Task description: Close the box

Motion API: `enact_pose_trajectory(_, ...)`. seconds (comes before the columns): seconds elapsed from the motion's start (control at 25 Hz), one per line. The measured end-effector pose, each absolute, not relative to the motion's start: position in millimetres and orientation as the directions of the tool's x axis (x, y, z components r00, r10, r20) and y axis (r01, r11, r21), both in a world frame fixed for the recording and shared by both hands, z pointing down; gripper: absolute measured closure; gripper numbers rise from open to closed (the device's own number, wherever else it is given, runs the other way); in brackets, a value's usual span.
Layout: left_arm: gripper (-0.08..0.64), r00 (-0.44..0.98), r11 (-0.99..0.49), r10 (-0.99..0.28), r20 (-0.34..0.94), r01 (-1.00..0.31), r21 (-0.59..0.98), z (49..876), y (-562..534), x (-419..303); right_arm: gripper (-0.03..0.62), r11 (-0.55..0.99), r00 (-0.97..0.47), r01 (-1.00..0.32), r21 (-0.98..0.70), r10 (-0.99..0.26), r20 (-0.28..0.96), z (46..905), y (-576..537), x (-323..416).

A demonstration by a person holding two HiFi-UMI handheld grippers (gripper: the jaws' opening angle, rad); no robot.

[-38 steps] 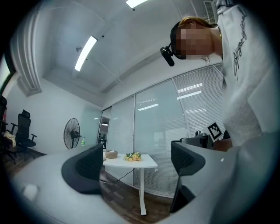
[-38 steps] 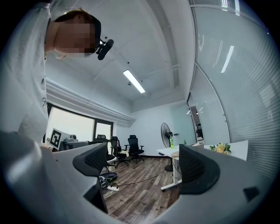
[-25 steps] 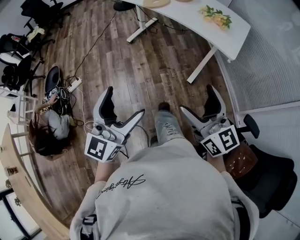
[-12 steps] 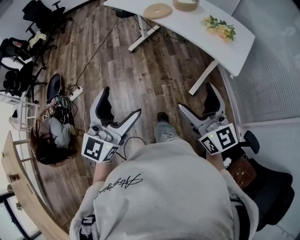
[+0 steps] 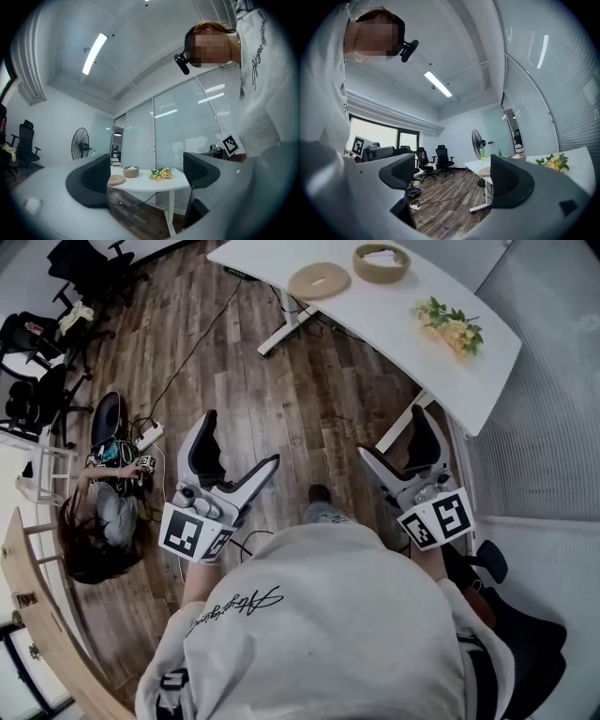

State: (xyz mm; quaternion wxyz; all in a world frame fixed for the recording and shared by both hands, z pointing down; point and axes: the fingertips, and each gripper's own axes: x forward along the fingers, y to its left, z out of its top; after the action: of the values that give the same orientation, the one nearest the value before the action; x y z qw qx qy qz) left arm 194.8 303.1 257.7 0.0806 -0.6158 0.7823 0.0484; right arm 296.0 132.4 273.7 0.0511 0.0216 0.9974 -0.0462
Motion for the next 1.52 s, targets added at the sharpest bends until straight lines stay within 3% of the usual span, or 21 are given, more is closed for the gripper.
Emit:
enact_pose_trajectory(0.68, 0.094, -0.275, 0.289, -0.943, -0.189, -0.956, -0.046, 257.3, 211.4, 116.6, 0.107, 0.991, -0.988, 0.114, -0.07, 0.106, -0.113, 269.5, 37.6, 203.3)
enact_pose_trajectory(1.52, 0.094, -0.292, 0.303, -0.941, -0.17, -0.952, -0.041, 265.6, 196.3, 94.1, 0.109, 0.983, -0.985, 0.151, -0.101, 0.142, -0.094, 283.0, 29.8, 174.1)
